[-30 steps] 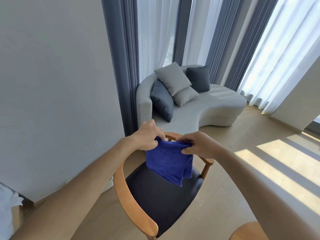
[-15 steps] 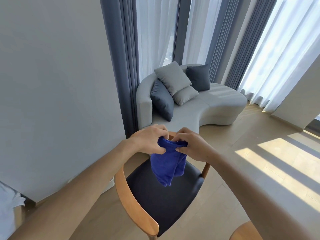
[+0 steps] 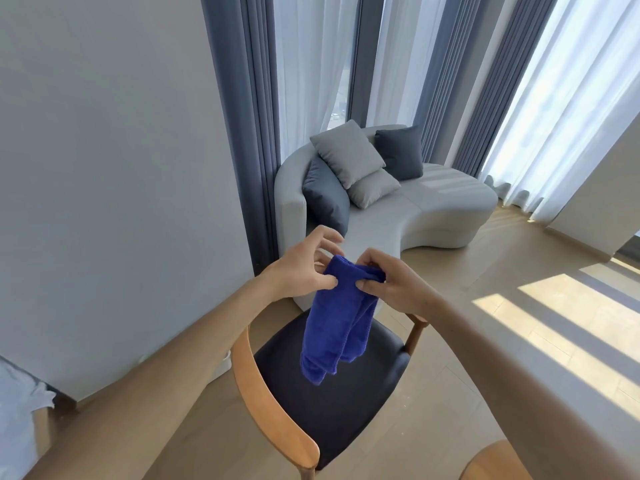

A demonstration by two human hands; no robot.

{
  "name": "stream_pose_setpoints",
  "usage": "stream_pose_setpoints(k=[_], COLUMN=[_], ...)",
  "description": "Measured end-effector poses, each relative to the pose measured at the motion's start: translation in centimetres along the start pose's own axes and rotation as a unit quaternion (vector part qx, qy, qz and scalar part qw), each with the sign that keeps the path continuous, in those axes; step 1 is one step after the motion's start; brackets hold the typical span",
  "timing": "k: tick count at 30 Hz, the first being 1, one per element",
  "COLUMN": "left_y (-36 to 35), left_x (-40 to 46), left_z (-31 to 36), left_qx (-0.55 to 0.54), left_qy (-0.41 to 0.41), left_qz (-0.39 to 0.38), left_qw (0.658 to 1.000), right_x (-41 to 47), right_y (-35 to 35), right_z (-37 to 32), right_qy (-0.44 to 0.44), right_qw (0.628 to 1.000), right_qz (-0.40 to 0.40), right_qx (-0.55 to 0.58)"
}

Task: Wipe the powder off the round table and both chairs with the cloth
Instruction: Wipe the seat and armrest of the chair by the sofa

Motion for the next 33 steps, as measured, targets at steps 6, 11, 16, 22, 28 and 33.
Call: stream_pose_setpoints(k=[6, 11, 16, 22, 28, 33], left_y=[-2.1, -3.2, -2.6, -2.5, -3.9, -4.0], left_x=[-1.3, -1.2, -1.4, -1.3, -1.8, -3.2], left_z=[-4.7, -4.9, -5.1, -5.0, -4.9, -7.5], left_qx=[-0.023, -0.041, 0.021, 0.163, 0.251, 0.313], left_qy=[0.086, 0.085, 0.075, 0.064, 0.045, 0.042], left_qz=[-0.052, -0.008, -0.027, -0.088, -0.130, -0.127], left_qw=[0.995, 0.995, 0.997, 0.981, 0.958, 0.940], right_x=[-0.5, -0.2, -0.6, -1.3, -0.6, -0.2], right_y=[1.8, 1.7, 0.8, -1.5, -7.7, -11.7], right_z=[0.3, 1.7, 4.3, 3.8, 3.2, 4.6], right_qy=[-0.006, -0.082, -0.178, -0.076, -0.027, -0.073], right_qw=[0.977, 0.948, 0.946, 0.991, 0.969, 0.967], right_qz=[0.085, 0.158, 0.044, -0.098, -0.207, -0.236], right_qx=[0.197, 0.262, 0.266, -0.045, -0.129, -0.054])
Point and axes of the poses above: each hand's wrist, its own x-axis towards the middle knuckle, its own y-axis out of the back of the hand, z = x × y, the point moved 5 cm from there along x, towards the middle knuckle, and after that the axes turned 1 degree about -x, right-handed, at the moved point
